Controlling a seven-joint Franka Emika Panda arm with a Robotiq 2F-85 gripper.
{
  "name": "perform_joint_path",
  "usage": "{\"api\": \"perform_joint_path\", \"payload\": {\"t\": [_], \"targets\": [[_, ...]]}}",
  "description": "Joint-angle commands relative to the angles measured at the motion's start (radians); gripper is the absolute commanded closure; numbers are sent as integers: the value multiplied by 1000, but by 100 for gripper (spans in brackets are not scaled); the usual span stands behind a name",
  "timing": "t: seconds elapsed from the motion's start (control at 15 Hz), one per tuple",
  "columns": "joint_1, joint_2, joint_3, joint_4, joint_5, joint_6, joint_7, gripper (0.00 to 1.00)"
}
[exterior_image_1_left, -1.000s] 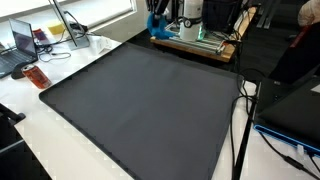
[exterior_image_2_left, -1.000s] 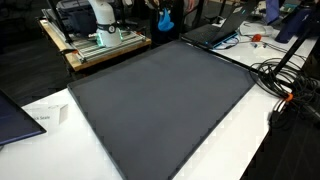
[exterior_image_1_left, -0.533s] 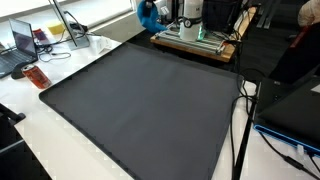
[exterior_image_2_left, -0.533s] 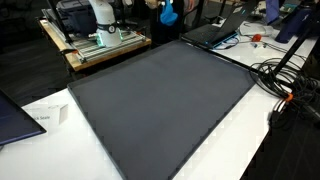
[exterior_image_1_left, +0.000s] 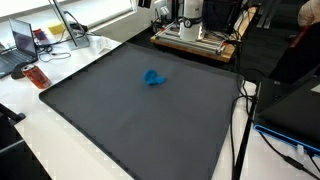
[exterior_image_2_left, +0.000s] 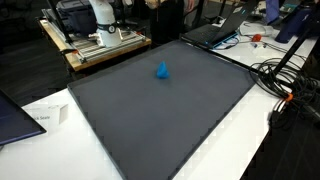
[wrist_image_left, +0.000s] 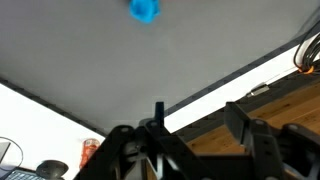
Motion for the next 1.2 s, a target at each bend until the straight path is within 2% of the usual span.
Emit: {"api": "perform_joint_path", "payload": {"t": [0.0, 0.13, 0.4, 0.47, 0.6, 0.67, 0.8, 0.87, 1.13], "targets": [[-40, -29, 35, -16, 3, 7, 35, 5], [-18, 30, 30, -11, 2, 87, 69, 0], [5, 143, 28, 0, 1, 219, 199, 0], [-16, 145, 21, -53, 1, 160, 250, 0], [-31, 185, 33, -53, 1, 154, 336, 0], [-29, 216, 47, -23, 1, 199, 378, 0], [-51, 228, 52, -50, 1, 157, 482, 0], [-56, 241, 63, -29, 1, 176, 530, 0], [-107, 221, 77, -34, 1, 140, 720, 0]]}}
